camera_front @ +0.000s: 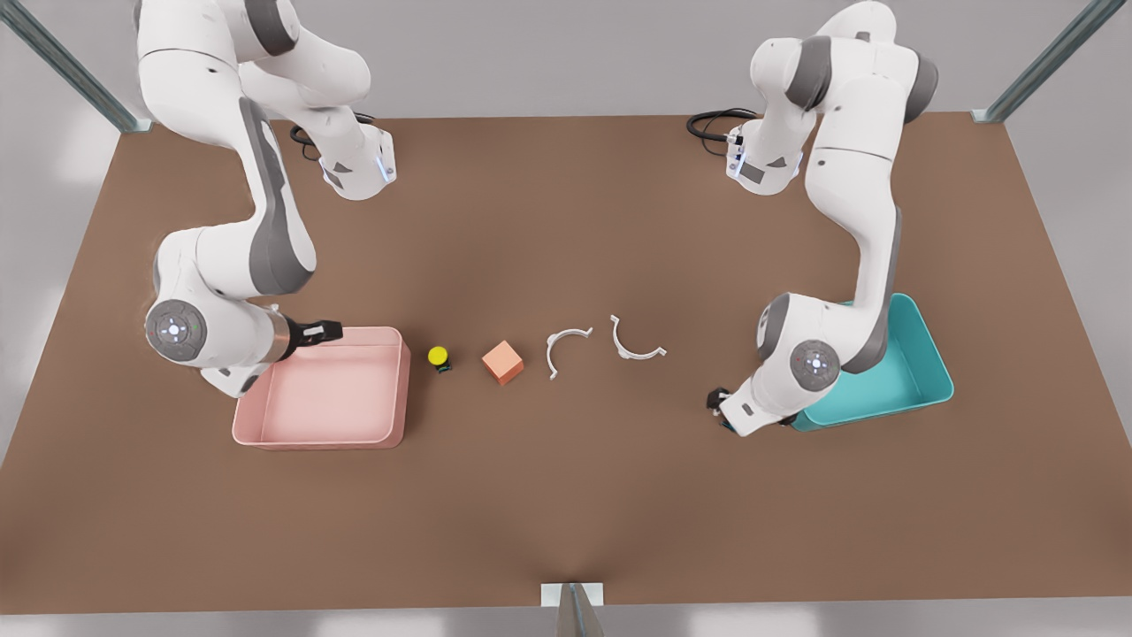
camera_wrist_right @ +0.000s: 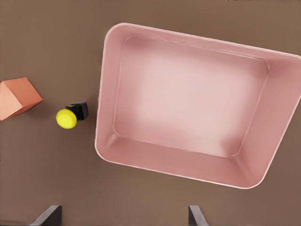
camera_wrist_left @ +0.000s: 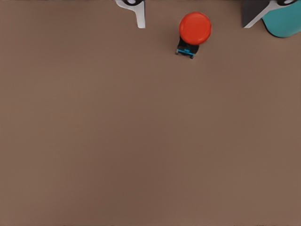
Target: Place the red button in the blue storage box with the left arm, and place the yellow button in the pink storage box with the right arm
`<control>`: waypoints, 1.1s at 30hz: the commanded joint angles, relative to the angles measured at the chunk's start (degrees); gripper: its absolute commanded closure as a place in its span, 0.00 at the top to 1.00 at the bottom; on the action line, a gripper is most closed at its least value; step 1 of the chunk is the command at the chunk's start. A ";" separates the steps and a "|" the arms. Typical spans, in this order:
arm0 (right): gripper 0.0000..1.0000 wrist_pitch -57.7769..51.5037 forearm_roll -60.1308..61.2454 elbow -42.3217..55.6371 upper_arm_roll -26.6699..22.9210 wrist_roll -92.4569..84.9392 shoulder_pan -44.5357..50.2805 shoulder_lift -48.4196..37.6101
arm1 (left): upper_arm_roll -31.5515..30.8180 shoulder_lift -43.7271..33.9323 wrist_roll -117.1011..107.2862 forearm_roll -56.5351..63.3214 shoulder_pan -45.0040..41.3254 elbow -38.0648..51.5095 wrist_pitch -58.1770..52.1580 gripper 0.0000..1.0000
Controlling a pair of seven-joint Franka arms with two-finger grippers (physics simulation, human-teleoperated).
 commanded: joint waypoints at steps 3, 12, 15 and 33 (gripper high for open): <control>1.00 16.07 -2.80 -5.59 3.18 -11.82 1.62 1.68 | 0.00 0.91 21.57 -2.66 1.64 -1.38 12.80 1.00; 1.00 44.56 -12.74 -19.83 9.95 -17.19 1.71 5.98 | 0.00 1.97 22.62 -5.21 1.73 -7.44 12.27 1.00; 1.00 48.96 -12.74 -20.45 9.95 -16.93 3.29 8.36 | 0.00 2.06 22.71 -5.21 1.73 -8.14 12.27 1.00; 1.00 55.99 -12.74 -28.53 9.60 -10.16 6.54 7.74 | 0.09 -2.51 21.57 -5.21 1.82 -7.79 6.91 0.52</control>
